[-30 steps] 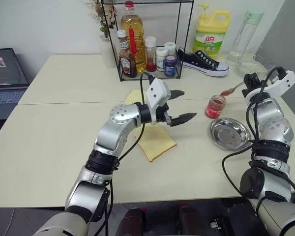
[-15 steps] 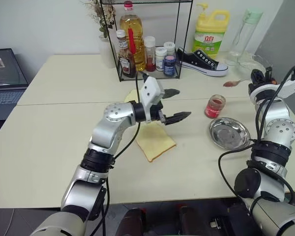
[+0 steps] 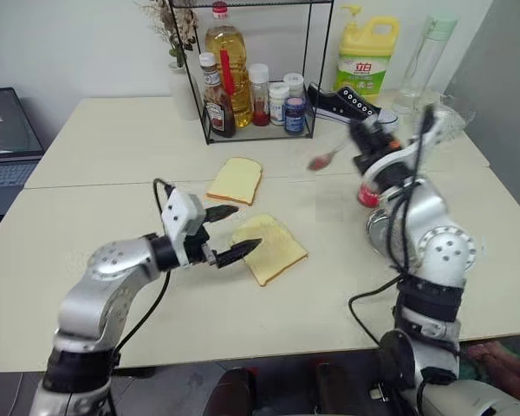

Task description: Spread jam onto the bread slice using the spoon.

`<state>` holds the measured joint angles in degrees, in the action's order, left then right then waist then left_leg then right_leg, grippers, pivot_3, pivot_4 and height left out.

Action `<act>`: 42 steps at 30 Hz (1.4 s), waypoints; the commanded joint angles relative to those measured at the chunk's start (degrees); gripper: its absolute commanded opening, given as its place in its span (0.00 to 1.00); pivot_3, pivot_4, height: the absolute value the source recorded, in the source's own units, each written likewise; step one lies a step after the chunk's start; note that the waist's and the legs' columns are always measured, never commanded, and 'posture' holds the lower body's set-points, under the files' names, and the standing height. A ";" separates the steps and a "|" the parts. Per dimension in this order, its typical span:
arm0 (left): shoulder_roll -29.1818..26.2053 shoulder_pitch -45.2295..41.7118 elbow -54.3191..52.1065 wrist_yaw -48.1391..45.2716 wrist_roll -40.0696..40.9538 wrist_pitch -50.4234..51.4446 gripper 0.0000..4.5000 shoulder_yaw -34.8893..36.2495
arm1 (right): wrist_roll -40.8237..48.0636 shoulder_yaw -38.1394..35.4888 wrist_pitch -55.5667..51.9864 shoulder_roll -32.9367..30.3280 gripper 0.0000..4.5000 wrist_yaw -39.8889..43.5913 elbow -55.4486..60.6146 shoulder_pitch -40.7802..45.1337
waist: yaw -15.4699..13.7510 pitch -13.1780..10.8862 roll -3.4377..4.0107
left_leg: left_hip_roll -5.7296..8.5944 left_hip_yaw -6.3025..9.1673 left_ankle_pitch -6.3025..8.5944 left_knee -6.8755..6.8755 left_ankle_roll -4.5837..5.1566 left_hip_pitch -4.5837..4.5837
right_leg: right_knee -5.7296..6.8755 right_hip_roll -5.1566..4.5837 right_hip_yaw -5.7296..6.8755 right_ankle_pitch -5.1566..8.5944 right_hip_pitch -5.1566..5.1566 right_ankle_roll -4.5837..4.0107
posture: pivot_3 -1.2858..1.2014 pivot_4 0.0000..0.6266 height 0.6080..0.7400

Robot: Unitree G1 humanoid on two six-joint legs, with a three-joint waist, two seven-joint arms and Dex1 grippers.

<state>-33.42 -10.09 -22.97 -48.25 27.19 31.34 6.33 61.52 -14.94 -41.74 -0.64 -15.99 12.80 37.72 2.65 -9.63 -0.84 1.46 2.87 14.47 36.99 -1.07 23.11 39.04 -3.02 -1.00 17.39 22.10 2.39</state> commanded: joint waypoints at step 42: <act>2.40 20.48 -8.95 11.11 -3.05 -7.99 1.00 1.96 | -50.16 35.87 29.57 -2.20 0.01 43.46 -13.19 -9.77 | -0.90 0.04 -0.07 | -0.02 0.06 0.01 -0.01 -0.03 -0.16 | 0.00 0.05 0.07 0.00 -0.10 -0.01 | 0.52 0.24 1.00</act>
<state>-31.05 10.70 -29.19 -37.44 23.64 23.55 8.16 12.02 21.30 -14.20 -3.33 26.43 -0.53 27.73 1.75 -9.59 -0.91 1.44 2.93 14.48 36.98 -1.10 22.95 39.04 -2.98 -0.94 17.39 22.00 2.38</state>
